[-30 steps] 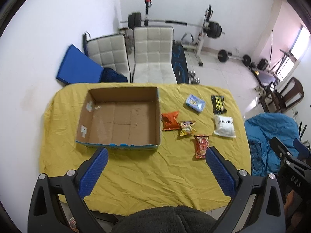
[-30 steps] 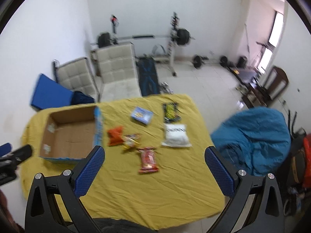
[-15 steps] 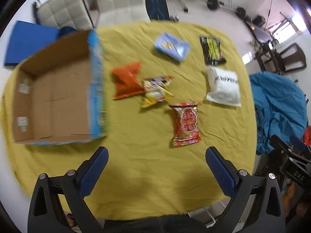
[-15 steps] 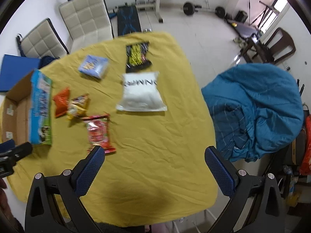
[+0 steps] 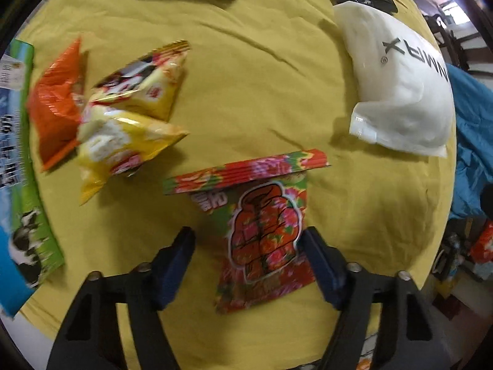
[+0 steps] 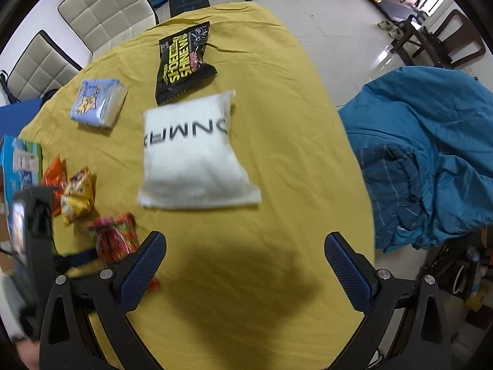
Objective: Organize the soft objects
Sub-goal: 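Grasp the red jacket-print snack bag with left while right grasps the white NMAX pouch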
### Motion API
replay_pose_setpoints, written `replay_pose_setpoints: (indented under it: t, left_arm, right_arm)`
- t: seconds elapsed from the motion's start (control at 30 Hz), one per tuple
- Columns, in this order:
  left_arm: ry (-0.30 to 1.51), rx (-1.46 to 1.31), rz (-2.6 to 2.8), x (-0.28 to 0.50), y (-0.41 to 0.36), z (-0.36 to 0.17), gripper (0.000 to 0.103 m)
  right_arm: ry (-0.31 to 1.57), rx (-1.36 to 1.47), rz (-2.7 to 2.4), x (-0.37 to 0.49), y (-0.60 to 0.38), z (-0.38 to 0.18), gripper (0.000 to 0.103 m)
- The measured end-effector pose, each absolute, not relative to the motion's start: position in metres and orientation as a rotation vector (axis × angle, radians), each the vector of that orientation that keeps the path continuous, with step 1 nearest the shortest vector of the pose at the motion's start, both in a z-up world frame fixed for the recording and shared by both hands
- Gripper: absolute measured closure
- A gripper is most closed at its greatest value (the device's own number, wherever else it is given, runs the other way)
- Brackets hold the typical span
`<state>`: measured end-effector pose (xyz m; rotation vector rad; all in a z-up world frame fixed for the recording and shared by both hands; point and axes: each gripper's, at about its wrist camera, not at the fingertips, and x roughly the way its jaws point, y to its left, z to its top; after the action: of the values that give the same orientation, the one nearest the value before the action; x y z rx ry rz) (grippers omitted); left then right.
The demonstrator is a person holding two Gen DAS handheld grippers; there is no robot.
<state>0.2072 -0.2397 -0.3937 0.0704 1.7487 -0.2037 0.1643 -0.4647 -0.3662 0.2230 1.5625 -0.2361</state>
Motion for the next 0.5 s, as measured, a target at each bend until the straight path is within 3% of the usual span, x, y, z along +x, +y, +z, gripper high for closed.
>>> replay_pose_setpoints:
  t: [0.1, 0.5]
  left_arm:
    - [1.755, 0.048, -0.218, 0.214, -0.242, -0.395, 0.058]
    - [1.731, 0.048, -0.167, 0.253, -0.235, -0.388, 0.056]
  right_arm:
    - [1.569, 0.276, -0.204, 0.188, -0.465, -0.376, 0.000]
    - [1.718, 0.265, -0.214, 0.266, -0.440, -0.444, 0.000]
